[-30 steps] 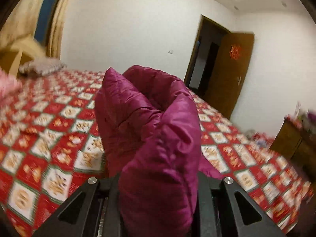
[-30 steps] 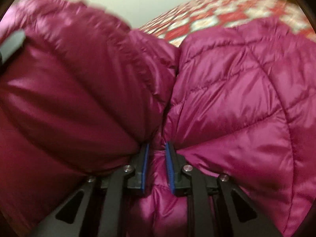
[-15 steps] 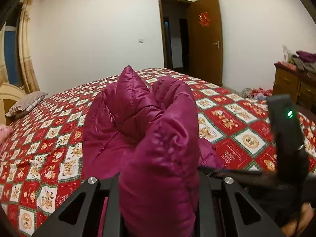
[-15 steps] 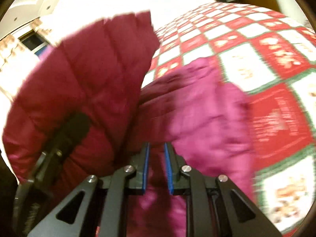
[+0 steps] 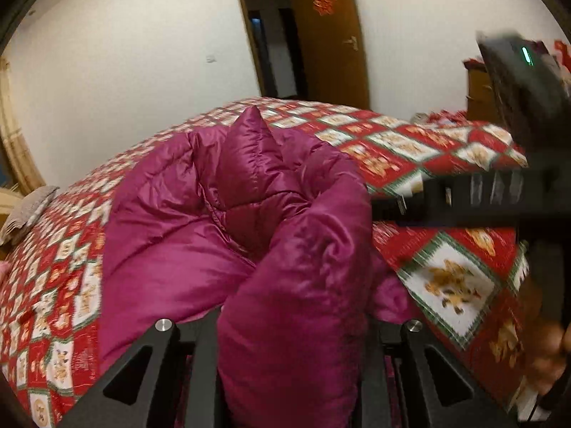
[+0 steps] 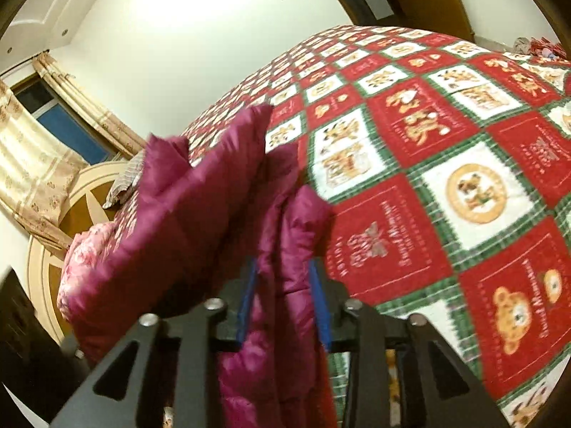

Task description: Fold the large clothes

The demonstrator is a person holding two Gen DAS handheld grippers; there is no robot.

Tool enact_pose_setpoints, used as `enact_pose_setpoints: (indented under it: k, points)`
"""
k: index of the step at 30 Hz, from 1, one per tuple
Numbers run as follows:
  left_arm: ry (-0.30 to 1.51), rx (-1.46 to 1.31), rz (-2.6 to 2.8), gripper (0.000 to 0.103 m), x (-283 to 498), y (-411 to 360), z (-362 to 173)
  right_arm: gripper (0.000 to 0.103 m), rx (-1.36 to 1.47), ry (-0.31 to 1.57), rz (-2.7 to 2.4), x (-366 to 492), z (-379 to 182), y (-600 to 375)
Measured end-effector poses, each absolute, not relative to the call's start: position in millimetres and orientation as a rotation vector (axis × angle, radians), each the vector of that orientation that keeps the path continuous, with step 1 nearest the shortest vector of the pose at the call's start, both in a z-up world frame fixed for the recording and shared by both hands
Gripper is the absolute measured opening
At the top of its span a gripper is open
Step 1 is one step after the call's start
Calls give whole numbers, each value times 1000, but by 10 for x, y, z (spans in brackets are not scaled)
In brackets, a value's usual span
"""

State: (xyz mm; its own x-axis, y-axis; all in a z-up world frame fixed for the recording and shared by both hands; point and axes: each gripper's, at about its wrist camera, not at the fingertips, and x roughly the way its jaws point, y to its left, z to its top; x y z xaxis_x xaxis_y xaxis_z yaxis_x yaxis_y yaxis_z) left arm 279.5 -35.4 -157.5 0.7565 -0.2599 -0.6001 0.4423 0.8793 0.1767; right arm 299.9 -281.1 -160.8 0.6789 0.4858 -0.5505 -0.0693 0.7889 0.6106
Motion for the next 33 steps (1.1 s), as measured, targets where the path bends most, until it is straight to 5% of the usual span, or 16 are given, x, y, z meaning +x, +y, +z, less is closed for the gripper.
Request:
enact_pose_setpoints:
  k: [2, 9, 12, 13, 14, 16, 20, 26, 33]
  points:
    - [611, 328, -415, 22, 2779, -400, -1655, 58, 613, 753, 339, 3007, -1572, -2897]
    - [620, 332, -441, 24, 2775, -424, -1744, 58, 594, 745, 433, 3261, -1415, -2892]
    - [619, 342, -460, 34, 2734, -427, -1699, 58, 482, 789, 476, 3411, -1386, -2700]
    - [625, 345, -465, 41, 2718, -421, -1686, 50, 417, 826, 481, 3483, -1414, -2586]
    - [642, 358, -476, 48, 2674, -424, -1650, 27, 363, 853, 472, 3518, -1453, -2500]
    - [643, 387, -498, 53, 2571, -424, -1586, 20, 313, 890, 445, 3572, -1539, -2430]
    - [596, 495, -528, 67, 2209, -383, -1478, 16, 314, 934, 422, 3643, -1734, -2470]
    - [576, 587, -627, 70, 1746, -119, -1328, 13, 311, 913, 426, 3620, -1859, -2548]
    - [500, 193, -673, 74, 2239, 505, -414, 13, 325, 876, 447, 3515, -1912, -2633]
